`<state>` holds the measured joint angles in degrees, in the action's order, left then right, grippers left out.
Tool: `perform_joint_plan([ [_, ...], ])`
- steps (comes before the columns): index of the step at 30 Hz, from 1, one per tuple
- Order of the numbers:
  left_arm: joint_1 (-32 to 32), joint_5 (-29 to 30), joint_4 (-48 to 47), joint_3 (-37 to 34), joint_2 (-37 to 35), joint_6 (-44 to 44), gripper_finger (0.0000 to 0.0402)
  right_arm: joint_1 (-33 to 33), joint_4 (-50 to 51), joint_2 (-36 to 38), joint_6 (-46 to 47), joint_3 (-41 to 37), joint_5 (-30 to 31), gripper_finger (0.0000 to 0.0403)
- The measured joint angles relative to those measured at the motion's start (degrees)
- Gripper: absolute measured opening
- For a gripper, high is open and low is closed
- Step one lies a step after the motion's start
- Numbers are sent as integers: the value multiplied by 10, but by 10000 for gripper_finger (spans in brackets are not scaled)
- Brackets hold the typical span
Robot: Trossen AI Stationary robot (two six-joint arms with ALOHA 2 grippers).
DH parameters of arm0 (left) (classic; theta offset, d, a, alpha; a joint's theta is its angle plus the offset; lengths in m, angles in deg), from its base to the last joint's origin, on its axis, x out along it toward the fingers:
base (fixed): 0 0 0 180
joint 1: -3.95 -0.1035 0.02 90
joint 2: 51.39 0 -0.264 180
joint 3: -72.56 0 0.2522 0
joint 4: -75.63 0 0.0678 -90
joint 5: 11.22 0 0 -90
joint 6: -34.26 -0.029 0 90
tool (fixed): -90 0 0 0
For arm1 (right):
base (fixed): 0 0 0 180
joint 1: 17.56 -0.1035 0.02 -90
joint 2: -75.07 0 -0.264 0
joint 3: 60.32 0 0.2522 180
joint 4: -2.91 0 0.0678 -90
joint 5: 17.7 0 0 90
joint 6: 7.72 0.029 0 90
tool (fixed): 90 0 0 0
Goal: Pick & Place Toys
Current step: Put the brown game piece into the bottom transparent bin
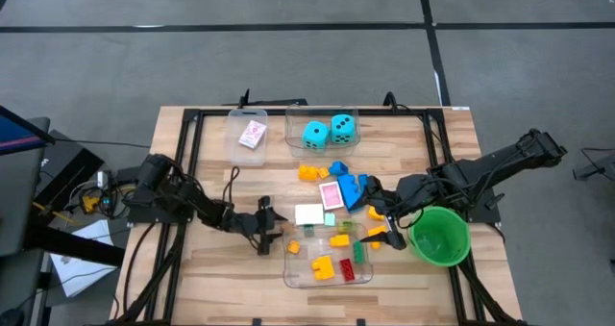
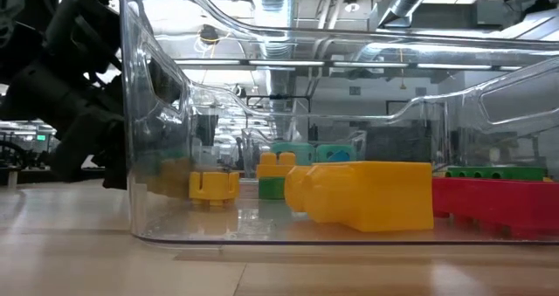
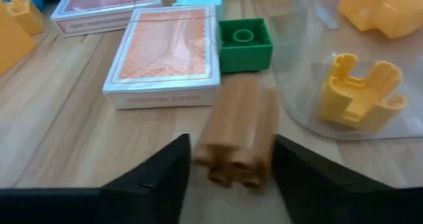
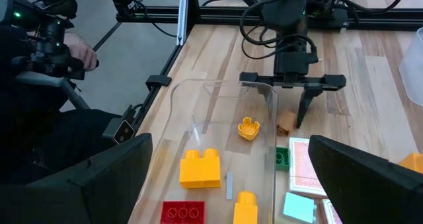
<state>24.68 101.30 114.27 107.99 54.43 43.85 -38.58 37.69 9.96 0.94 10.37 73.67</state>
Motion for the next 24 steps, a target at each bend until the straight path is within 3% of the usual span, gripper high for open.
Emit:
perform_joint_plan([
  [5,1,5,-1,0,0,0,129,0,0,0,0,0,0,397],
  [15,1,18,-3,0,0,-1,130,0,0,0,4,0,0,397],
  [24,1,97,-39,-47,-78,12,130,0,4,0,4,0,0,397],
])
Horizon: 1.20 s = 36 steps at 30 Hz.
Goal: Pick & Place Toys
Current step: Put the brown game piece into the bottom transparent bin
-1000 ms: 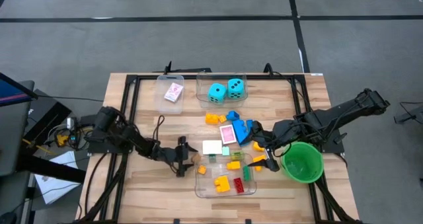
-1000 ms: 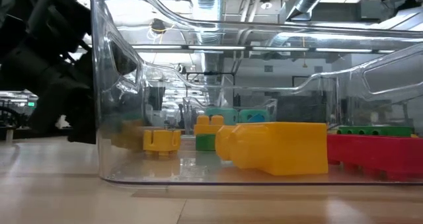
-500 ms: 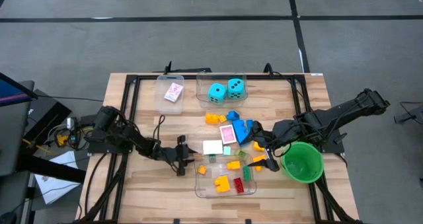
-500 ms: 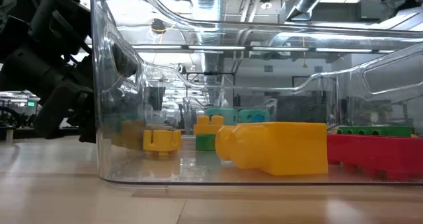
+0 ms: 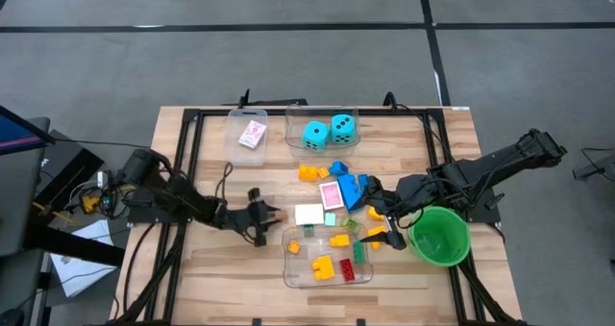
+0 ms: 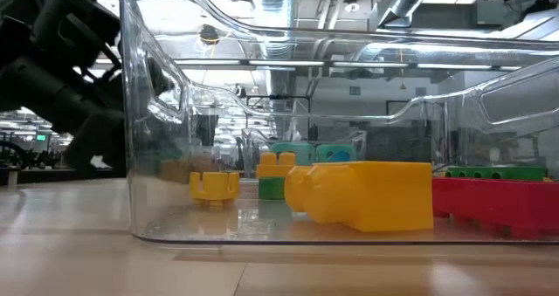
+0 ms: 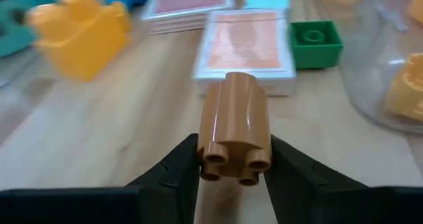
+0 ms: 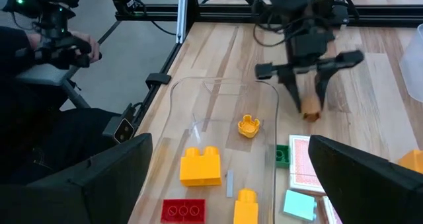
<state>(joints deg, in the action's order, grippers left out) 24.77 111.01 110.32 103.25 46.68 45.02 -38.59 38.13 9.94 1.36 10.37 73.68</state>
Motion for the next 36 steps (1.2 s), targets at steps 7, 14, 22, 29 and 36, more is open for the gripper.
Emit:
perform_joint_plan([
  [7,8,10,-41,-54,-119,36,130,0,2,0,0,0,0,397],
  [14,34,14,-42,-103,-183,77,130,0,4,0,5,0,0,397],
  [22,66,13,14,-101,-190,69,130,0,4,0,5,0,0,397],
  [29,84,12,36,-49,-190,11,130,0,4,0,5,0,1,397],
  [36,100,4,35,13,-190,-48,130,0,4,0,5,0,1,397],
])
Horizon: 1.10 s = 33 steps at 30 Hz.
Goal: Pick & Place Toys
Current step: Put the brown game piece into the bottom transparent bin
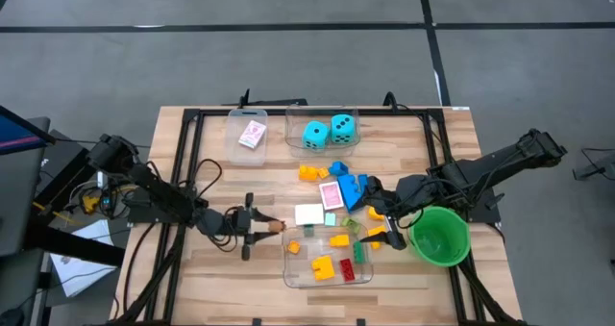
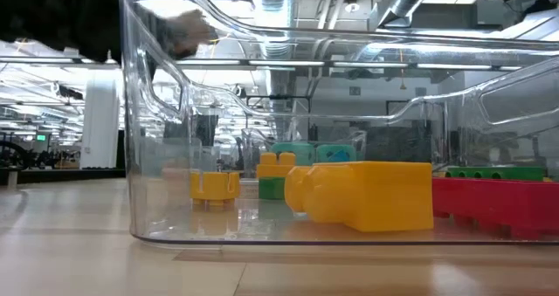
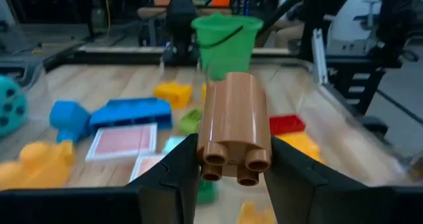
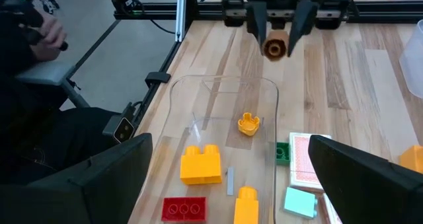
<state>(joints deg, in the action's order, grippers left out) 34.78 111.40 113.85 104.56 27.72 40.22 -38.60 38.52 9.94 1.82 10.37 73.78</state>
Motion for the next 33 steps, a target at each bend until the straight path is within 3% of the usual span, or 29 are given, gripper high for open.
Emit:
perform_joint_plan([
  [8,0,-18,-1,57,21,-6,130,0,0,0,0,0,0,397],
  [16,0,-35,-5,157,139,-30,130,0,0,0,0,0,0,397],
  [20,0,-45,-56,197,179,-29,130,0,0,0,0,0,0,397],
  [29,0,-45,-88,213,196,-26,151,0,0,0,2,0,0,397],
  [33,0,-45,-96,213,196,-15,142,0,0,0,2,0,0,397],
])
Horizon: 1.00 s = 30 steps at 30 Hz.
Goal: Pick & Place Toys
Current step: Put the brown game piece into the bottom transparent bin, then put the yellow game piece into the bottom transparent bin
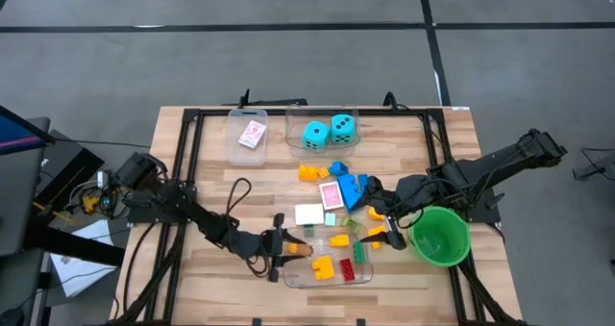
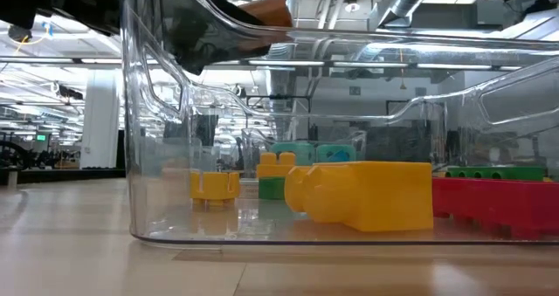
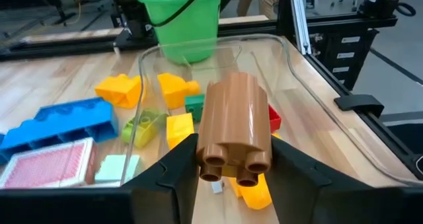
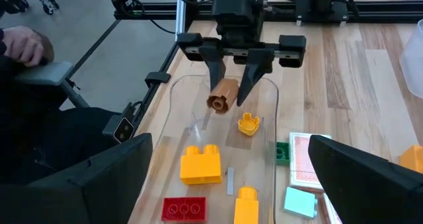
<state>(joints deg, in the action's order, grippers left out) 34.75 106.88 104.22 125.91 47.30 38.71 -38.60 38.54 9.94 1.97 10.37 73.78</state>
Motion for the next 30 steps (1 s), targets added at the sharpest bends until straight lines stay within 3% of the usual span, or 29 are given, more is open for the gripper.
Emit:
perform_joint_plan([
  [4,0,0,-4,0,0,7,144,0,0,0,0,0,0,397],
  [17,0,1,-3,0,0,3,242,0,2,0,0,0,0,397],
  [30,0,1,1,0,-1,-11,233,0,4,0,0,0,0,397],
])
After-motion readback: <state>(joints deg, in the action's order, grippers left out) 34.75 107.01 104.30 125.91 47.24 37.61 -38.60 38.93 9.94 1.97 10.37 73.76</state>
